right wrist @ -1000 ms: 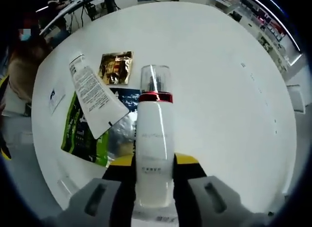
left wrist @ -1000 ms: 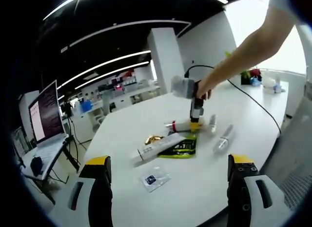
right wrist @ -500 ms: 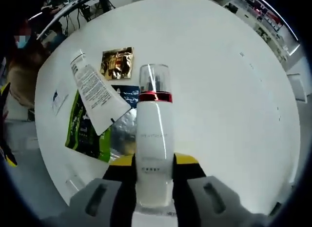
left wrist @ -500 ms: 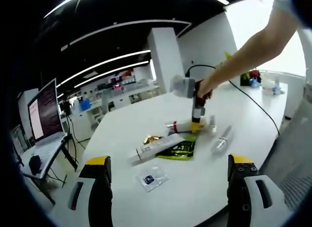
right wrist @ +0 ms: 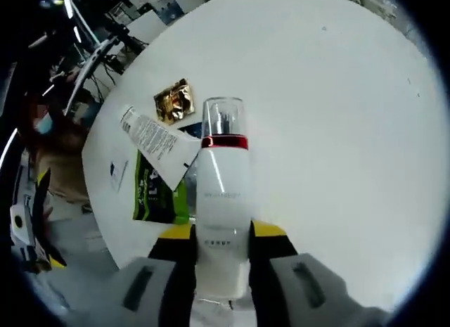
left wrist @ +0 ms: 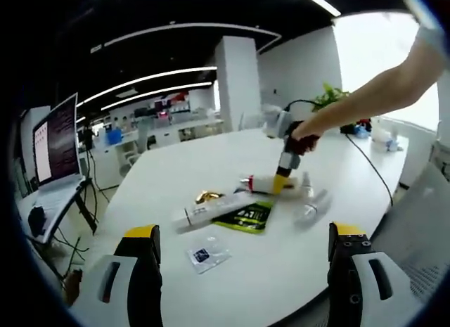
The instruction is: Arrange the skincare products in the storage area until every visible bottle or jar stands upright without overlapping.
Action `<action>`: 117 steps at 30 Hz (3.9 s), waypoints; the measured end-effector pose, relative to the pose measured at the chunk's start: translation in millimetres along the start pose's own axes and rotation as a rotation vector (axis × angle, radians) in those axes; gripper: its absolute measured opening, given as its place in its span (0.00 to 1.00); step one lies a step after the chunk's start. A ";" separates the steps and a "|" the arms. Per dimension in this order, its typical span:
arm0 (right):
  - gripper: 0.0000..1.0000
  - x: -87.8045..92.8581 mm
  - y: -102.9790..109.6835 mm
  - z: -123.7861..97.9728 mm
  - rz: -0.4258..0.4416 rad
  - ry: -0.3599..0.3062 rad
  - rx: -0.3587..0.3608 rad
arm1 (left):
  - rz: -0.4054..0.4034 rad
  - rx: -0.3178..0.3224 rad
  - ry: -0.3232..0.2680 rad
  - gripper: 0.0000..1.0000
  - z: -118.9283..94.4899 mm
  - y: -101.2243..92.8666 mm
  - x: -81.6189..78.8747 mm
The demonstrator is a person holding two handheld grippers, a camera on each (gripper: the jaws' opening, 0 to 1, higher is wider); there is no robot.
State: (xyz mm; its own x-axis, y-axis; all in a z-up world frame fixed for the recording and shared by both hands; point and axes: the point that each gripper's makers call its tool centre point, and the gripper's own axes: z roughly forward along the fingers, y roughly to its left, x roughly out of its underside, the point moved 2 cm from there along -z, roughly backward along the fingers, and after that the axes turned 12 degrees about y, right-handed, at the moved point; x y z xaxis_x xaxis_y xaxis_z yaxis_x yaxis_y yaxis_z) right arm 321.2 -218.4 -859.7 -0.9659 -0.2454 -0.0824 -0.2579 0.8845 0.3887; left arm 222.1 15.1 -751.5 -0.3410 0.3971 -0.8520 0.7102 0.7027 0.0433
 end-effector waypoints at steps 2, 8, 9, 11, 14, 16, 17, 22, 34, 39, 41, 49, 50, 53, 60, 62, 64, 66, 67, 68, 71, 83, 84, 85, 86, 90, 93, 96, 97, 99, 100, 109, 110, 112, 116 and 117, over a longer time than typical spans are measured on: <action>0.27 4.1 1.8 -0.8 0.043 -0.022 -0.039 | -0.010 0.007 0.002 0.97 0.9 1.9 -1.5; 0.27 20.7 10.9 -3.4 0.149 -0.081 -0.143 | -0.064 0.073 0.011 0.97 6.6 0.5 -9.3; 0.27 22.1 12.4 -3.9 0.163 -0.095 -0.164 | -0.065 0.074 0.013 0.97 7.9 1.6 -11.4; 0.27 25.0 14.0 -4.2 0.215 -0.127 -0.225 | -0.064 0.083 0.012 0.97 10.2 1.6 -14.9; 0.27 27.6 16.4 -4.0 0.270 -0.174 -0.311 | -0.090 0.117 0.003 0.97 14.4 -0.7 -20.5; 0.27 28.4 17.2 -3.8 0.302 -0.207 -0.359 | -0.106 0.141 -0.003 0.97 17.9 -3.0 -23.4; 0.27 29.0 17.8 -3.8 0.321 -0.224 -0.385 | -0.113 0.150 -0.003 0.97 19.5 -4.0 -23.9; 0.27 30.3 18.9 -5.3 0.370 -0.273 -0.451 | -0.184 0.215 0.010 0.97 27.5 -11.4 -24.6; 0.27 32.6 30.7 -9.6 0.414 -0.347 -0.550 | -0.253 0.268 0.008 0.92 39.6 -8.0 -36.3; 0.27 32.0 35.6 -11.3 0.420 -0.376 -0.585 | -0.275 0.277 0.003 0.91 44.8 -6.0 -38.7; 0.27 31.7 38.1 -12.8 0.419 -0.387 -0.598 | -0.282 0.280 0.005 0.90 46.8 -6.7 -39.0; 0.27 28.3 46.0 -20.8 0.405 -0.430 -0.635 | -0.298 0.312 0.017 0.88 48.9 -11.0 -40.7; 0.27 29.0 48.6 -21.8 0.403 -0.437 -0.644 | -0.305 0.316 0.015 0.88 48.5 -10.5 -42.0; 0.28 29.7 52.3 -23.5 0.401 -0.452 -0.660 | -0.318 0.319 0.008 0.88 49.3 -8.4 -45.2; 0.28 35.5 61.7 -24.3 0.388 -0.474 -0.677 | -0.362 0.348 0.011 0.84 60.0 -3.0 -51.3; 0.28 37.0 63.7 -24.6 0.390 -0.486 -0.688 | -0.376 0.356 0.011 0.80 62.6 -3.0 -53.3; 0.28 39.0 66.5 -25.0 0.393 -0.493 -0.702 | -0.398 0.373 0.011 0.78 65.4 -4.2 -55.9; 0.28 41.8 71.0 -25.0 0.389 -0.497 -0.703 | -0.422 0.390 0.006 0.77 68.5 -5.1 -58.9; 0.28 43.5 73.4 -24.8 0.385 -0.497 -0.702 | -0.433 0.396 0.002 0.76 69.6 -5.4 -60.1; 0.28 44.5 74.6 -24.7 0.384 -0.498 -0.704 | -0.448 0.403 0.001 0.76 71.4 -5.7 -61.4; 0.28 45.9 77.5 -26.4 0.382 -0.507 -0.723 | -0.479 0.417 -0.007 0.75 78.2 -2.3 -64.5; 0.28 49.2 93.5 -35.6 0.354 -0.546 -0.765 | -0.596 0.465 -0.011 0.75 95.3 -11.4 -74.4; 0.28 49.2 94.2 -36.5 0.351 -0.550 -0.765 | -0.601 0.466 -0.006 0.75 97.5 -10.6 -74.1; 0.28 49.2 95.1 -37.8 0.347 -0.556 -0.767 | -0.608 0.468 -0.005 0.75 98.9 -10.0 -74.1; 0.28 49.0 95.5 -38.7 0.344 -0.559 -0.772 | -0.619 0.471 -0.003 0.75 100.2 -9.4 -74.1; 0.28 49.4 102.4 -45.2 0.331 -0.584 -0.801 | -0.666 0.473 -0.001 0.75 108.5 -3.3 -73.1; 0.28 49.5 106.2 -46.9 0.321 -0.593 -0.804 | -0.708 0.487 0.002 0.75 111.9 -7.4 -71.9; 0.28 51.0 110.6 -45.8 0.313 -0.594 -0.814 | -0.742 0.516 0.015 0.75 115.3 -11.7 -69.7; 0.28 51.4 111.9 -45.7 0.310 -0.594 -0.816 | -0.745 0.520 0.015 0.75 116.1 -12.4 -69.0; 0.28 52.8 115.1 -45.4 0.305 -0.597 -0.826 | -0.759 0.530 0.025 0.76 118.2 -14.5 -66.3; 0.28 53.5 117.1 -45.5 0.304 -0.598 -0.833 | -0.772 0.536 0.028 0.76 118.8 -15.4 -65.0; 0.28 59.0 133.3 -48.7 0.278 -0.601 -0.860 | -0.843 0.587 0.046 0.76 122.6 -20.5 -60.3; 0.28 59.1 135.1 -49.1 0.273 -0.601 -0.862 | -0.844 0.596 0.050 0.76 122.8 -22.5 -60.3; 0.28 60.1 138.9 -49.4 0.262 -0.596 -0.866 | -0.848 0.606 0.054 0.75 123.1 -24.7 -60.8; 0.28 61.9 144.6 -49.7 0.244 -0.595 -0.871 | -0.858 0.626 0.054 0.71 124.1 -29.3 -63.9; 0.28 62.5 145.7 -49.8 0.242 -0.594 -0.872 | -0.858 0.636 0.058 0.68 123.7 -31.4 -64.5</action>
State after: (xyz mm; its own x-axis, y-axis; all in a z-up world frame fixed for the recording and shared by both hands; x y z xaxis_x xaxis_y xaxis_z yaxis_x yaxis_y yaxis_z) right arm 224.4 -124.6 -762.5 -0.9060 0.3371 -0.2559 -0.1806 0.2387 0.9541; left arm 298.0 -105.6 -762.4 -0.8959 -0.0443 -0.4420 0.4046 0.3298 -0.8530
